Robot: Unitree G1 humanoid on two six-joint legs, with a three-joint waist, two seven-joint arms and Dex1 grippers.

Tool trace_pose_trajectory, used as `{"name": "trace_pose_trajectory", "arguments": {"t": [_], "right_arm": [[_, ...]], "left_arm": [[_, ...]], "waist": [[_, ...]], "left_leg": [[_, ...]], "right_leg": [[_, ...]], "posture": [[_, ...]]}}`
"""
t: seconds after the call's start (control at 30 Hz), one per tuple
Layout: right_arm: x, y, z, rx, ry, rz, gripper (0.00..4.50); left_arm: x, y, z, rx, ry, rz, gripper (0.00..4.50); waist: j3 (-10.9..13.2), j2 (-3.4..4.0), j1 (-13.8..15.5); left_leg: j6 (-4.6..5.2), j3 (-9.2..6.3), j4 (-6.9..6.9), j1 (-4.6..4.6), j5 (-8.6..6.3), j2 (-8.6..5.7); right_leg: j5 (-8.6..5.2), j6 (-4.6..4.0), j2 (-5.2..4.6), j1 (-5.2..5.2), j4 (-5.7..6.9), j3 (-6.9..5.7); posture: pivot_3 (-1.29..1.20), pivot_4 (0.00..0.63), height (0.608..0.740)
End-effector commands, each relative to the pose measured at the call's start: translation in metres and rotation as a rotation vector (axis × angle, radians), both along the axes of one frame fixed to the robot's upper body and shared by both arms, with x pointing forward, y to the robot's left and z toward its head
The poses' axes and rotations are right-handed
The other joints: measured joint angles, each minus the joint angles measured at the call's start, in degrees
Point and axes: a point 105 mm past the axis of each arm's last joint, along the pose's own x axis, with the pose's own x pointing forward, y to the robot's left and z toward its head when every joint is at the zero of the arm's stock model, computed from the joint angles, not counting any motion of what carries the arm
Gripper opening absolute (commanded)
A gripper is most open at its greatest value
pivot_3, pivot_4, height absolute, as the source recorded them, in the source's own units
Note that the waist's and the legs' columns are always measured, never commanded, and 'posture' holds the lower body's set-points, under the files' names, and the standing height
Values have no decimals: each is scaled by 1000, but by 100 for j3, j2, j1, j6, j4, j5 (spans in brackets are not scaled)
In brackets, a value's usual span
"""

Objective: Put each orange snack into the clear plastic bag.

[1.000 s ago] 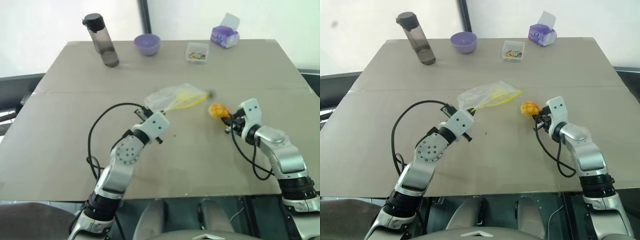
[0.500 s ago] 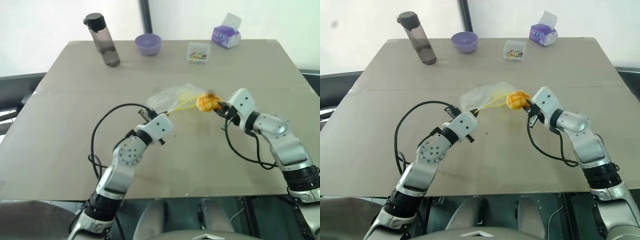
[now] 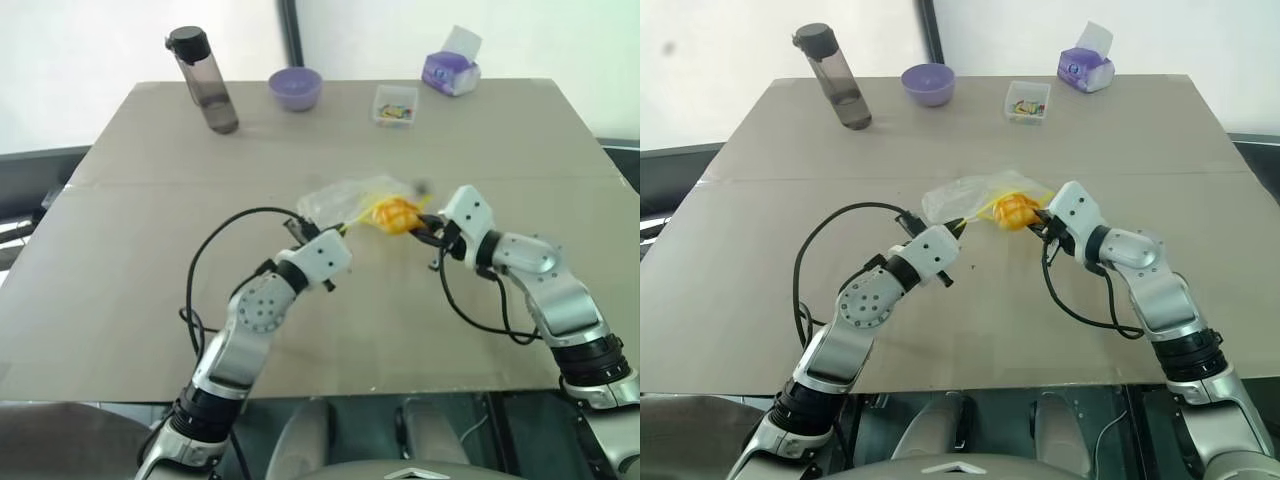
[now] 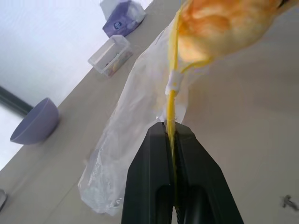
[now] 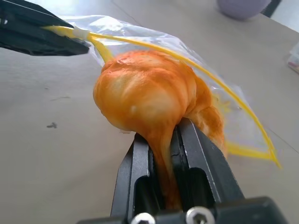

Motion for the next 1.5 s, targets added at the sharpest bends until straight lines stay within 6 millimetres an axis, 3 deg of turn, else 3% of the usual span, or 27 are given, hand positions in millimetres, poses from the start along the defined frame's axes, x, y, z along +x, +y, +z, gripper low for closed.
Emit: {"name": "trace_pose_trajectory", "arguments": {"t": [0.03, 0.17, 0.37, 0.57, 0.73, 0.8, 0.9, 1.3, 1.5], "right_arm": [[3, -1, 5, -26, -42, -12, 20], [23, -16, 5, -40, -50, -142, 20], [15, 9, 21, 85, -40, -44, 20], [18, 15, 15, 85, -25, -78, 20], [14, 14, 7, 79, 31, -86, 2291], [15, 12, 9, 87, 21, -101, 2870], [13, 9, 13, 105, 34, -95, 4223], [-13, -6, 19, 119, 129, 40, 4223], [-20, -56, 26, -51, 159, 35, 4223]], "left_arm": [[-3, -7, 9, -4, -38, -55, 0], [-9, -14, 8, 17, -44, -127, 0], [-12, -18, 3, 8, -17, -161, 0], [-16, -26, 4, -9, -17, -192, 0], [-13, -22, 5, -8, -15, -174, 0], [-11, -20, 5, -12, -15, -160, 0], [-9, -18, 5, -14, -11, -140, 0], [2, -6, 6, -55, 4, -39, 0], [1, -7, 3, -65, 17, -28, 0]], "waist": [[0, 0, -3], [0, 0, -7], [0, 0, -31], [0, 0, -4], [0, 1, -21], [0, 0, -22], [0, 1, -25], [0, 0, -16], [2, 0, 5]], "left_leg": [[0, 0, 0, 0, 0, 0], [0, 1, 0, 1, 0, -1], [-1, 2, -1, 0, 1, 2], [0, 1, 0, 0, 0, -2], [-1, 1, 0, 0, 0, -1], [0, 1, 0, 0, 0, -1], [0, 1, 0, 0, 0, -1], [1, 0, 0, -1, 0, -2], [1, 0, 1, -1, -1, -1]], "right_leg": [[0, 0, 0, 0, 0, 0], [0, 0, 0, -1, 1, 1], [0, 0, 3, -2, 1, 2], [0, 0, 0, -2, 1, 1], [0, 0, 2, -2, 1, 1], [0, 0, 2, -2, 1, 1], [0, 0, 2, -2, 1, 1], [0, 0, 1, -1, 1, 0], [0, 0, 2, 1, 0, -2]], "posture": [[0, 150, 740], [0, 150, 740], [0, 150, 740], [0, 150, 740], [0, 150, 740], [0, 150, 740], [0, 150, 740], [0, 150, 740], [0, 150, 740]]}}
